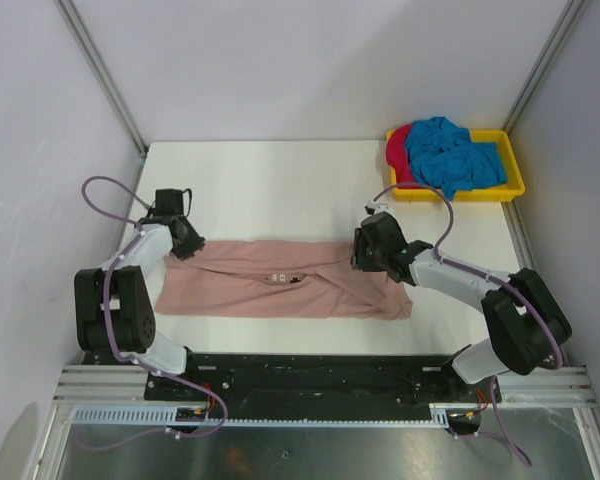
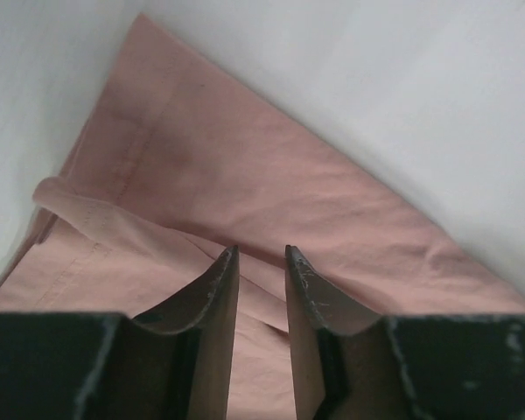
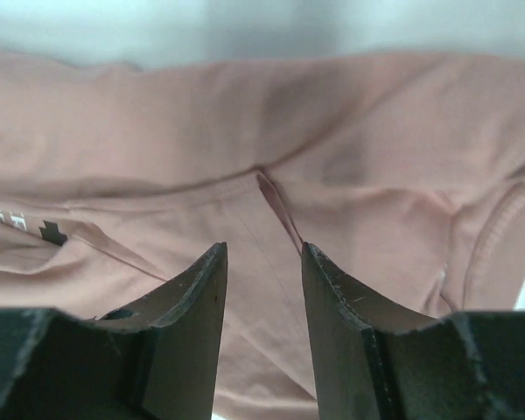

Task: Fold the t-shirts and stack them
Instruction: Fold the other side of the tshirt into a rectangle

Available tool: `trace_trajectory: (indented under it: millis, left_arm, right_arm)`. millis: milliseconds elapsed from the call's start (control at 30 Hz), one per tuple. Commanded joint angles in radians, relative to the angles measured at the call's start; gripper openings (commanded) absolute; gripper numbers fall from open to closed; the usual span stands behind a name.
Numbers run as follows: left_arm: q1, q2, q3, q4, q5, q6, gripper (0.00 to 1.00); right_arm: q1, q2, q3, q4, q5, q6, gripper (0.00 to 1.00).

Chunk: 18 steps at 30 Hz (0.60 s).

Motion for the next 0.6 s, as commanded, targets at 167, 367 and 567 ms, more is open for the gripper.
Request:
trace_trajectory:
  millis: [167,367,567]
  left_arm:
    - [0.060,0.046,-0.042,0.029,-0.117,-0.056,0.31]
    - [0.078,0.050,-0.070,0.029,-0.146,-0.081,0.30]
    - [0.080,0.059,-0.070,0.031,-0.134,-0.093,0.30]
  right_arm:
    - [-0.018,0.120,0.083,0.111,-0.062,-0.054,0.46]
    - [-0.027,0.169,0.089,0.121,-0.091,-0.056,0.48]
    - [-0.026,0.190,0.089,0.140,-0.106,-0.054,0.49]
